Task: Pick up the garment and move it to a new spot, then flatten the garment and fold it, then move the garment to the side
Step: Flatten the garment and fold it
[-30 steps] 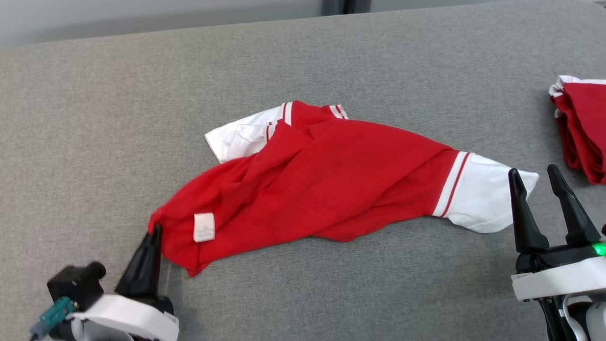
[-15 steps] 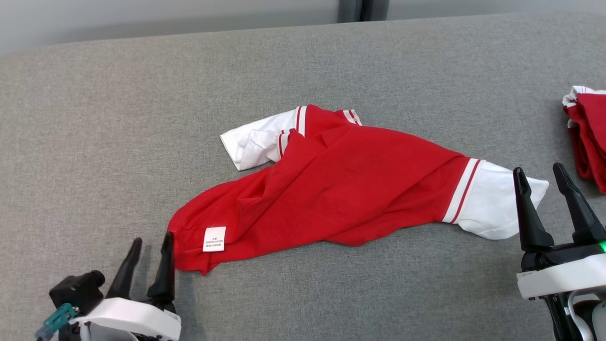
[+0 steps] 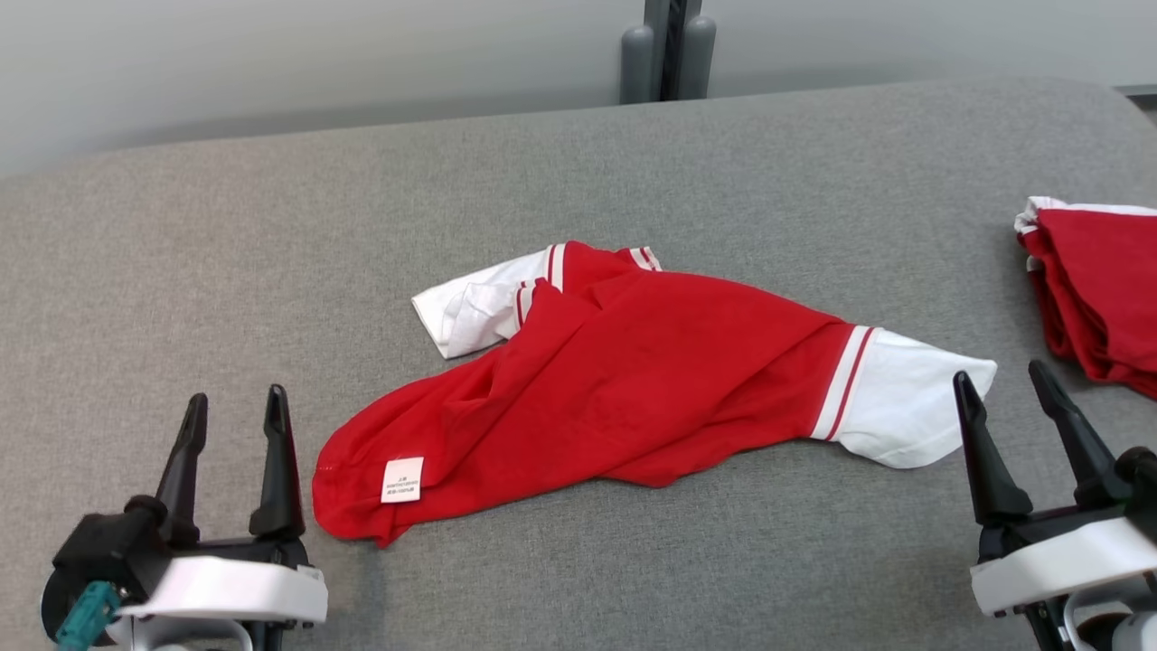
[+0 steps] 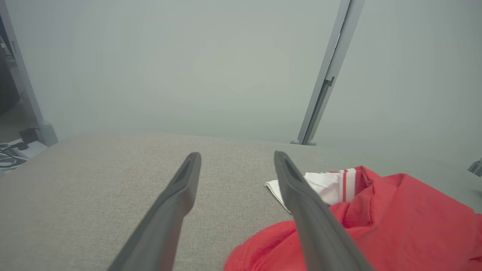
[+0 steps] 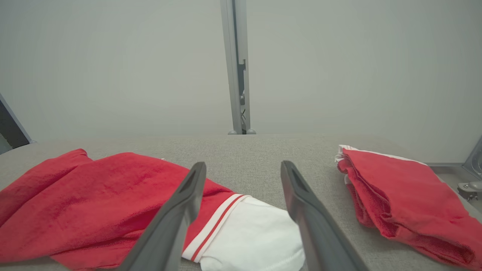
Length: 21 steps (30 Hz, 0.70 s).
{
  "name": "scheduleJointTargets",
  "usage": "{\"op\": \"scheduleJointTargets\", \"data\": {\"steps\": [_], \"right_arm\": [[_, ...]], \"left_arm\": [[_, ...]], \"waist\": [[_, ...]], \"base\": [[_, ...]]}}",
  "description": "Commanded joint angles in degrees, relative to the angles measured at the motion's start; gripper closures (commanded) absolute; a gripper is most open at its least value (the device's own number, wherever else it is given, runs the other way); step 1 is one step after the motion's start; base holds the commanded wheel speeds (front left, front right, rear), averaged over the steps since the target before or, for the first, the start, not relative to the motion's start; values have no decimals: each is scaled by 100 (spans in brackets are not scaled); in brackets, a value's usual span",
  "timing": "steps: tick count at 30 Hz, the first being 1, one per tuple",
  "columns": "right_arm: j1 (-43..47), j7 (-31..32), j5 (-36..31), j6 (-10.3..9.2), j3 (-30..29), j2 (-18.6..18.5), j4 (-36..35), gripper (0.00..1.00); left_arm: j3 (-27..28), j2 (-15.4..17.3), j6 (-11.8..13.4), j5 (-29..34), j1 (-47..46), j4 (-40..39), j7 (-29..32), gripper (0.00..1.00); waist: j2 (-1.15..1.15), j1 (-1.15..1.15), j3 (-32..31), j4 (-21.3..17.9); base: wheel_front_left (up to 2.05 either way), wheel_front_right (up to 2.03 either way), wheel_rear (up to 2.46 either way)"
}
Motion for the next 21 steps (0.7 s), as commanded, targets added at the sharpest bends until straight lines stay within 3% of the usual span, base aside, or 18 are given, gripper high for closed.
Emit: {"op": "scheduleJointTargets", "data": {"steps": [1, 8, 21], "right_arm": [[102, 32, -24, -2, 13, -35, 7, 0], [267, 114, -36, -2, 32, -25, -37, 0], [203, 106, 45, -2, 7, -11, -93, 0]], "left_arm": [[-31, 66, 79, 100, 118, -124, 30, 0], [-110, 88, 279, 179, 406, -373, 197, 0], [-189, 110, 388, 220, 433, -536, 331, 0]], "waist": [[0, 0, -120, -44], [0, 0, -274, -55], [0, 0, -257, 24]], "base": [[0, 0, 0], [0, 0, 0], [0, 0, 0]]}}
